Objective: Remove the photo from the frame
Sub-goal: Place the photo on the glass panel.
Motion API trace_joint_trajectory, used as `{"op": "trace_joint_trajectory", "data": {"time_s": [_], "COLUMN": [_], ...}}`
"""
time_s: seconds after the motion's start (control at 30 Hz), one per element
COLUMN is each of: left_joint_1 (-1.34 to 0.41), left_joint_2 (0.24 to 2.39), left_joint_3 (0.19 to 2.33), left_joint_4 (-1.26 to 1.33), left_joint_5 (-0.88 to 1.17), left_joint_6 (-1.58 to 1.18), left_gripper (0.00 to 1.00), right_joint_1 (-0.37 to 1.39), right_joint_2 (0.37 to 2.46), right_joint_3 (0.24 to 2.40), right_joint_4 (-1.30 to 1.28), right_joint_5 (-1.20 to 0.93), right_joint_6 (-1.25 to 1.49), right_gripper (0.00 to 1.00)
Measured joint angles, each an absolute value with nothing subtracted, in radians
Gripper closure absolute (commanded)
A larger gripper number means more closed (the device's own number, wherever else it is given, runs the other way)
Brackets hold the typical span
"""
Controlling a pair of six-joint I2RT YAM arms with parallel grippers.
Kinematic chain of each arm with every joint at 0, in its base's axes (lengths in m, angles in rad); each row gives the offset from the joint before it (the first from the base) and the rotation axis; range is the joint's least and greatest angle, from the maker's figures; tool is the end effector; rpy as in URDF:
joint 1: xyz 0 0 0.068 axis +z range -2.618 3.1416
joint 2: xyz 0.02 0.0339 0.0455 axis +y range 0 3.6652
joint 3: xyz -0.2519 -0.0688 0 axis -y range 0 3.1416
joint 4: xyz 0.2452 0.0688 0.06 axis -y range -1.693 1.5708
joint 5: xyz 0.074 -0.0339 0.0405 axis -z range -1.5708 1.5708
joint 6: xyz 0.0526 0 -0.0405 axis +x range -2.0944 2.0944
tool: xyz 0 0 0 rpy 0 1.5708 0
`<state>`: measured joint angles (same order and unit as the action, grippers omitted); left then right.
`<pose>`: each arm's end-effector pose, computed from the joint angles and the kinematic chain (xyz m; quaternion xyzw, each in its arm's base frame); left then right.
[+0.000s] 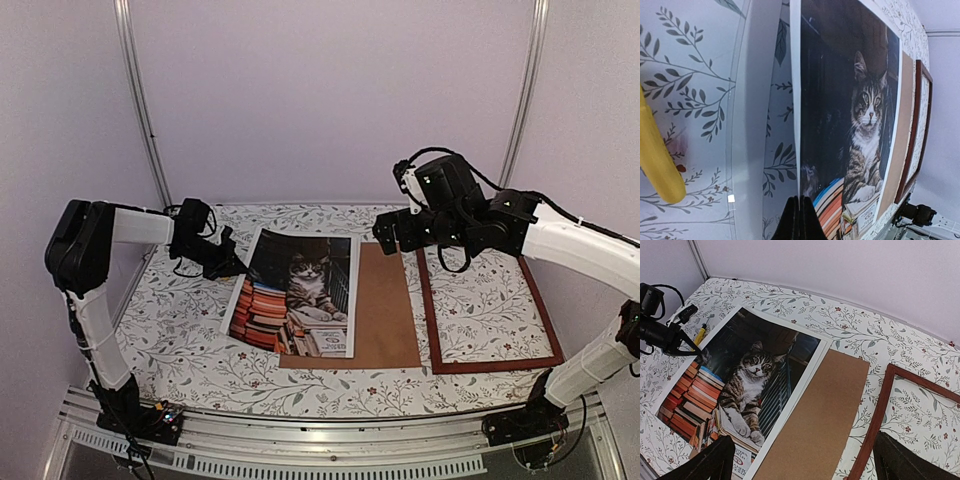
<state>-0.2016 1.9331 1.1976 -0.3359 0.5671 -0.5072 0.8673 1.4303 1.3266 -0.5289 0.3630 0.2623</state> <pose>0.3745 -0.1054 0.1251 -0.0733 0.9300 -0.3366 0.1284 0.2304 0.2427 0.3244 -0.1835 0.8618 0.1020 0.4618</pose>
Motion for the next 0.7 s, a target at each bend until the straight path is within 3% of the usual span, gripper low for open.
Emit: {"op": "trace_joint_trajectory", "data": {"time_s": [0.7], "left_joint_1": [-0.202], "left_joint_2": [1.962], "left_joint_3": [1.242], "left_joint_4": [-0.360], "left_joint_5": [0.519], "left_joint_6": [-0.504], "left_gripper": [1.00], "right_joint_1": [0.862], "right_joint_2": [1.429], "right_joint_3": [1.321], "right_joint_4": [-0.523], "right_joint_5": [0.356], "right_joint_6": [0.262], "right_gripper": [0.01]}}
